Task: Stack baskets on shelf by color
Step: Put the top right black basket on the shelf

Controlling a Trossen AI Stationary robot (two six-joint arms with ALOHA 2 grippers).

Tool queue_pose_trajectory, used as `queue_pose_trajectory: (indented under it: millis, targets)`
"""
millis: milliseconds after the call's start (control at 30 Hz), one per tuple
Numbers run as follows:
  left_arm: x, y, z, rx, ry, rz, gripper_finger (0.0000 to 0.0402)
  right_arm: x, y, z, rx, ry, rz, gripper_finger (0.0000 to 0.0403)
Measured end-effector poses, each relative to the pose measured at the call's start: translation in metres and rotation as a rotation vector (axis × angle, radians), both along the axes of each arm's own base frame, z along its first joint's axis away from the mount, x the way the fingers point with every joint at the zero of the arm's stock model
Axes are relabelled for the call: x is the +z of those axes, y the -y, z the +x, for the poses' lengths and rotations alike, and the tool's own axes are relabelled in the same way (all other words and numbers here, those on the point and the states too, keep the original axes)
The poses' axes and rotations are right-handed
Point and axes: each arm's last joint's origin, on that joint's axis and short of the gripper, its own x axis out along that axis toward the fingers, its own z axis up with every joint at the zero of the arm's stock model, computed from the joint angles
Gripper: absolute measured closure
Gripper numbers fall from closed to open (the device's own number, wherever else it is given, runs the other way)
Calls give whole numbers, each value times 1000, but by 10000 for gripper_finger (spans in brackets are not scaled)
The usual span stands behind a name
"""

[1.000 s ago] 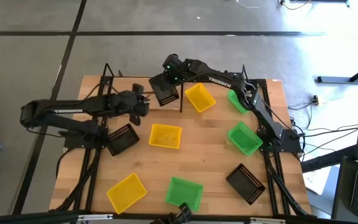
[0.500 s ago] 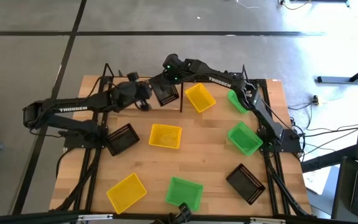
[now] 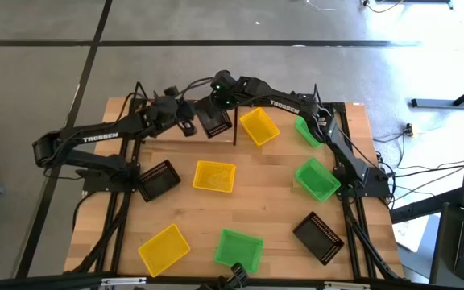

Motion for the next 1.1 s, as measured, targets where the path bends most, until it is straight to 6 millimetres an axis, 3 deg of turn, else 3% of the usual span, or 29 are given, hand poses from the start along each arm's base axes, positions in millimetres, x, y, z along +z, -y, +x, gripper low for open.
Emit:
queue_pose_trajectory:
  millis: [500, 733, 1100]
  targets:
    - [-15, -14, 10, 0, -29, -24, 323, 0, -8, 3, 24, -5, -7, 403]
    - [-15, -14, 9, -4, -68, 5, 389, 0, -8, 4, 54, -10, -10, 402]
    - [-18, -13, 8, -5, -96, -15, 399, -1, -4, 1, 139, 34, 101, 368]
